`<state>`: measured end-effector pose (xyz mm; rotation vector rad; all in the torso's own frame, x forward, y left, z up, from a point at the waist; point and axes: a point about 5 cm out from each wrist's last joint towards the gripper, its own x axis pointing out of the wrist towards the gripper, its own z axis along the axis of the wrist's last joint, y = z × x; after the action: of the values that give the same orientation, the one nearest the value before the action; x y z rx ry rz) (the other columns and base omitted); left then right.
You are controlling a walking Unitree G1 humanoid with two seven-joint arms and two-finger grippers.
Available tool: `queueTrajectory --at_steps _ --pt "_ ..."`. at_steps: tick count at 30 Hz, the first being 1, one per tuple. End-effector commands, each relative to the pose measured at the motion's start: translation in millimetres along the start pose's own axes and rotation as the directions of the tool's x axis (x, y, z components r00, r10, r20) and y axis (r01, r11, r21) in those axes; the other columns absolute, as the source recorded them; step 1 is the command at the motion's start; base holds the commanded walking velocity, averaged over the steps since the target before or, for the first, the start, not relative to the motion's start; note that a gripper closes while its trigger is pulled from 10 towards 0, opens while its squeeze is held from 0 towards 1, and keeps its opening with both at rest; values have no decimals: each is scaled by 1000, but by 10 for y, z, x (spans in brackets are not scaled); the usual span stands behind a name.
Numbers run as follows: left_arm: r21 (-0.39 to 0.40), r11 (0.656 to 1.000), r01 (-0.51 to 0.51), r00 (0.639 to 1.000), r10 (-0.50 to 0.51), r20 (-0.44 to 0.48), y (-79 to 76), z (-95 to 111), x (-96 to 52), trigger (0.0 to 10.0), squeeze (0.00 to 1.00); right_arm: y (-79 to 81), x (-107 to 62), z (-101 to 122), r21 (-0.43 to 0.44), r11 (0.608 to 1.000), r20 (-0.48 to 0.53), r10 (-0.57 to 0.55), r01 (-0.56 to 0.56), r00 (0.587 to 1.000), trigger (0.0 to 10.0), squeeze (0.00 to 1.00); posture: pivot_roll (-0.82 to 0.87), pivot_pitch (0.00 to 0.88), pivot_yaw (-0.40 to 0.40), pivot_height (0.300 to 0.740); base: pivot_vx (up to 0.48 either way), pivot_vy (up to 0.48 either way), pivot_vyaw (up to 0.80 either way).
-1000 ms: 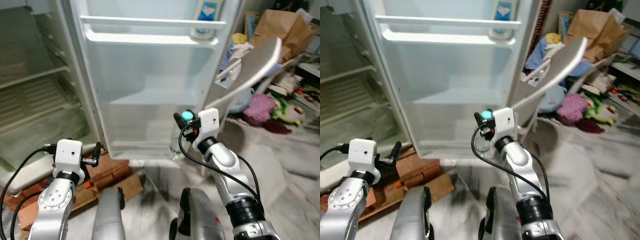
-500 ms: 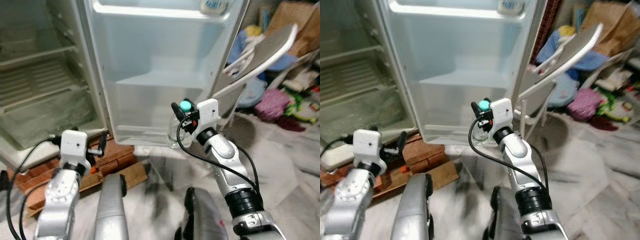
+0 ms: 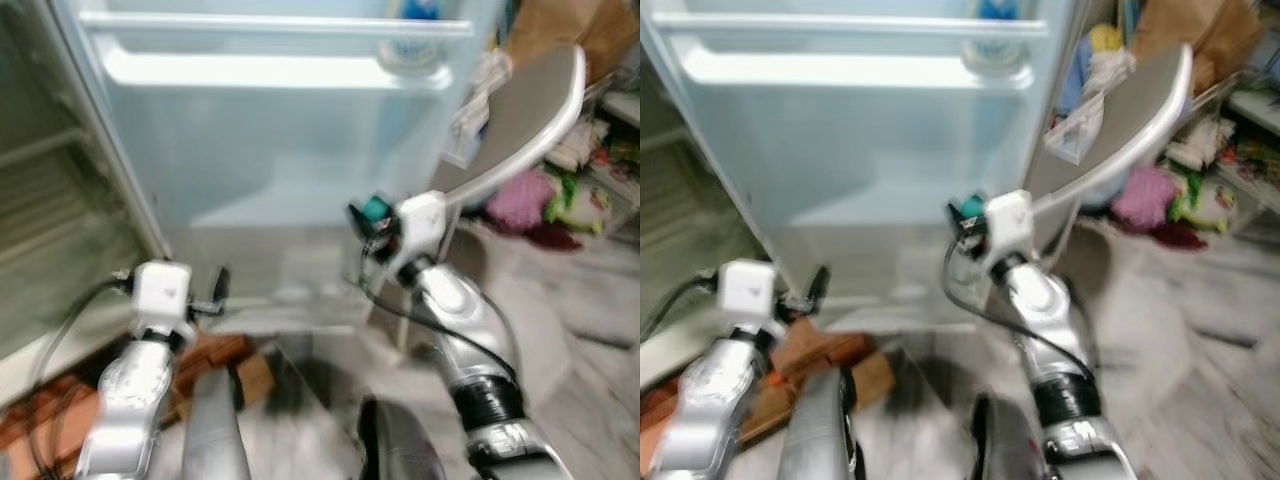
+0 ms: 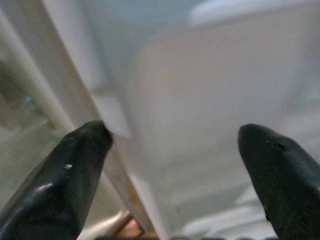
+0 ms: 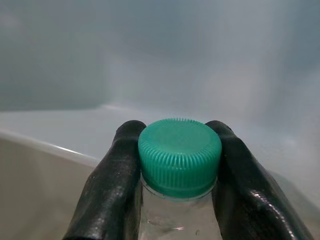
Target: Restocking fridge
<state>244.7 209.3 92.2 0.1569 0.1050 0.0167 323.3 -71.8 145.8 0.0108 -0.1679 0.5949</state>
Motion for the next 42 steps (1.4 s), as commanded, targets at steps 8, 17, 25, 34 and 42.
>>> queueTrajectory --at_steps 8,17,25,34,42 --pt "-11 998 57 998 -56 9 -156 26 -19 10000 0 -196 3 -75 -110 991 -30 -74 70 997 10000 0 166 106 -64 561 0 0 0" --pt "13 1000 0 1000 0 -11 -109 -8 -88 10000 0 -86 132 -103 -79 996 -41 33 -37 999 10000 0 178 125 -76 561 0 0 0" --pt "17 1000 -24 998 25 -56 -176 -73 -181 10000 0 -57 220 -91 -69 997 -14 23 -23 1000 10000 0 195 140 -89 561 0 0 0" --pt "39 998 -59 995 62 -84 -89 -83 -263 10000 0 -49 359 -233 -100 995 -110 4 -15 994 10000 0 236 186 -108 561 0 0 0" --pt "49 994 -93 989 98 -113 36 -101 -479 10000 0 -8 487 -164 -187 982 -105 -10 -10 994 10000 0 283 256 -135 561 0 0 0"
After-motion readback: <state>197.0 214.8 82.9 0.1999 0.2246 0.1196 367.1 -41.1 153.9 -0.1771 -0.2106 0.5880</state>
